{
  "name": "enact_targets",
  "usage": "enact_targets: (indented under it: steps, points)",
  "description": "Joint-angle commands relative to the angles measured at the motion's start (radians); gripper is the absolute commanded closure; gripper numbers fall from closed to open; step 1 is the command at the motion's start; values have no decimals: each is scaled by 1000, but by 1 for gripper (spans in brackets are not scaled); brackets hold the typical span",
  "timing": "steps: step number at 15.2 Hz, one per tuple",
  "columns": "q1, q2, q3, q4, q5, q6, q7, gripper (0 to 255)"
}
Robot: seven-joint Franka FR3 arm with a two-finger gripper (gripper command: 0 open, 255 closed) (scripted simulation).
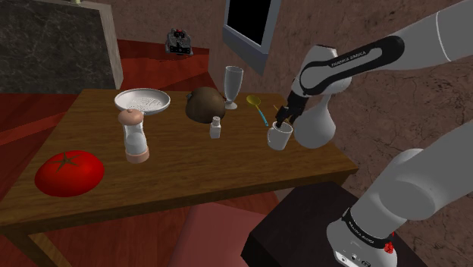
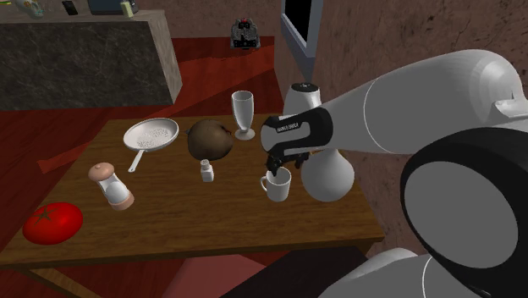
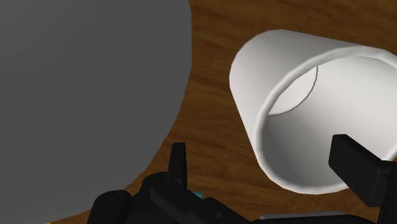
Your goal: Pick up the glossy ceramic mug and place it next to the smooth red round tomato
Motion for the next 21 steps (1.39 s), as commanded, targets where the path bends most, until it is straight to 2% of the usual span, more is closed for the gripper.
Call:
enact_targets:
  steps: [1,7,8,10,11,15,16,17,21]
  points:
    - [-4,17,-6,-21,3,-14,-1,0]
    - [-5,18,-5,-21,3,-14,-2,0]
    - [-7,7,-4,-32,0,-14,0,255]
    - [-17,-5,-17,-35,-4,-22,-18,255]
    - [-18,24,-35,-1,5,-28,-46,255]
    - [-37,-43,-40,-63,-17,-34,-51,255]
    - [-45,-60,-47,-48,-22,-65,-61,255]
    - [-6,18,-4,-21,4,-14,-2,255]
    - [-10,-21,2,4,-4,-77,7,255]
